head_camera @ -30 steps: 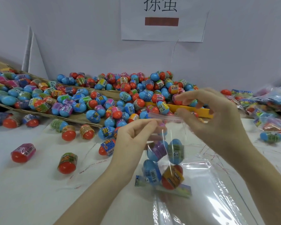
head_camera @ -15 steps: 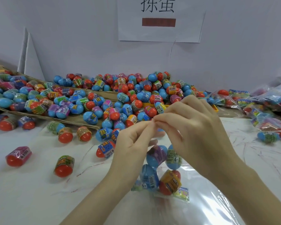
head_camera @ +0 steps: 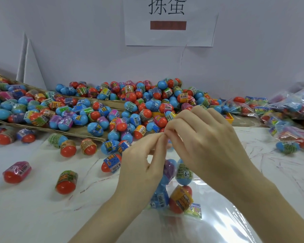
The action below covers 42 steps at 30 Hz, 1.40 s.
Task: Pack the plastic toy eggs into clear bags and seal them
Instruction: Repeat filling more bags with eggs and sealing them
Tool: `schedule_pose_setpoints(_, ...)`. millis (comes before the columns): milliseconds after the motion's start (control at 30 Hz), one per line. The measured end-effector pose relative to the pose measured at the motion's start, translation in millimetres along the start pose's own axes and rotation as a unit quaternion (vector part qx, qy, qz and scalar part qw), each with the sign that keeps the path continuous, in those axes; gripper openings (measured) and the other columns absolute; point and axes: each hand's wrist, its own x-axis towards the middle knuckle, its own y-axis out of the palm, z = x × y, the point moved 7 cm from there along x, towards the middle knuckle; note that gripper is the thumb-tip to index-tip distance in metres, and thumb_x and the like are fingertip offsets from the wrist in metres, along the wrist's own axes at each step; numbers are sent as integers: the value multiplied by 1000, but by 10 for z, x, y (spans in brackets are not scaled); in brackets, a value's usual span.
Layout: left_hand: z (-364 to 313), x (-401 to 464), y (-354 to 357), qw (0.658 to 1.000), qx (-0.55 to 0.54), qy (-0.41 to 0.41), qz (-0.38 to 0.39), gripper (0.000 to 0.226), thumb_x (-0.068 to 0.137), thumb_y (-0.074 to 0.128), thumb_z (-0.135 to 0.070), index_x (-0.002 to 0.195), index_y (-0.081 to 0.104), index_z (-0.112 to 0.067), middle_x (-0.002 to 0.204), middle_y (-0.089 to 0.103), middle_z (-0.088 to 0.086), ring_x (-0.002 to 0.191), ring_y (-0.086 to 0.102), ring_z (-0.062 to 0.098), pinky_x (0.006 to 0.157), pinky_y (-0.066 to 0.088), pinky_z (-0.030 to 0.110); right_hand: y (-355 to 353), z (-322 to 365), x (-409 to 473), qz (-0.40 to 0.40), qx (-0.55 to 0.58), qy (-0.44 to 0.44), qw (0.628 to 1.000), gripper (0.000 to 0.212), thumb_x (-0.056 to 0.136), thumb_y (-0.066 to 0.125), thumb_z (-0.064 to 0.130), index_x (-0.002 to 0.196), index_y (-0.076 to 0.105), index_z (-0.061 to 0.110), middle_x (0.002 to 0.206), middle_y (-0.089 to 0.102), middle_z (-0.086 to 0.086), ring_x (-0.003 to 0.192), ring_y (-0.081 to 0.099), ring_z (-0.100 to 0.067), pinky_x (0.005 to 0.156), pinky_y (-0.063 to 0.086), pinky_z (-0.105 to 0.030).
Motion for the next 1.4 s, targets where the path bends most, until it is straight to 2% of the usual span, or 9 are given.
schedule_pose_setpoints(200, -32, -7, -7, 999, 37, 30, -10, 14, 90, 43, -28, 88, 54, -34, 76, 58, -23, 79, 57, -6, 67, 42, 2, 19, -15, 2, -5, 20, 21, 1000, 21, 88, 50, 14, 73, 63, 7, 70, 62, -6, 61, 55, -22, 56, 44, -32)
schedule_pose_setpoints(333, 41, -11, -9, 1000, 17, -20, -10, 20, 90, 41, -28, 84, 53, -43, 78, 65, -15, 79, 61, 1, 69, 50, 16, 14, -64, -3, 20, 48, 22, 998, 27, 90, 46, 25, 78, 67, 11, 74, 64, -2, 64, 55, -21, 64, 35, -29)
schedule_pose_setpoints(467, 30, -11, 4, 999, 46, -5, -5, 29, 90, 36, -37, 90, 62, -25, 79, 65, -12, 82, 60, 3, 69, 47, 12, 0, -98, -10, 22, 50, 11, 998, 29, 87, 48, 27, 77, 71, 13, 72, 65, 0, 64, 55, -23, 64, 31, -28)
schedule_pose_setpoints(600, -10, -11, 10, 994, 102, 36, -6, 41, 91, 34, -29, 95, 68, -5, 80, 68, 0, 79, 58, 9, 65, 46, 18, -22, -121, -13, 6, 63, -4, 998, 21, 83, 56, 22, 74, 74, 14, 67, 66, 0, 61, 56, -23, 62, 35, -30)
schedule_pose_setpoints(833, 11, -15, -7, 997, 67, 19, -17, 39, 90, 36, -29, 94, 68, -8, 80, 61, -12, 81, 57, 5, 68, 43, 7, -27, -60, -20, 22, 46, -11, 999, 25, 84, 52, 24, 72, 70, 12, 67, 64, 0, 64, 56, -21, 65, 34, -29)
schedule_pose_setpoints(1000, 59, -9, 21, 997, 78, 6, 3, 29, 91, 42, -18, 96, 68, -5, 80, 65, -5, 81, 57, 6, 69, 46, 16, -6, -9, -30, 6, -21, -46, 999, 22, 83, 59, 18, 64, 69, 13, 61, 62, 0, 60, 54, -20, 61, 32, -30)
schedule_pose_setpoints(1067, 56, -5, 20, 997, 82, 1, 3, 29, 90, 42, -17, 94, 69, -6, 76, 60, -15, 80, 56, 5, 68, 45, 13, -13, 7, -42, -8, -34, -52, 998, 25, 85, 56, 18, 62, 68, 13, 59, 61, 0, 58, 53, -19, 61, 32, -30)
schedule_pose_setpoints(1267, 26, -12, 21, 999, 39, -19, 19, 19, 90, 44, -29, 76, 56, -35, 65, 57, -18, 68, 55, 2, 60, 42, 11, -54, 48, -75, -73, -57, -47, 995, 33, 87, 52, 16, 55, 64, 13, 54, 57, 0, 52, 49, -19, 59, 34, -31)
schedule_pose_setpoints(1400, 27, -21, 26, 999, 32, -9, 20, 35, 88, 36, -36, 74, 64, -21, 63, 58, -11, 65, 54, 4, 55, 40, 9, -72, 43, -84, -92, -77, -37, 992, 37, 87, 51, 16, 52, 61, 15, 51, 55, 2, 49, 47, -17, 62, 31, -30)
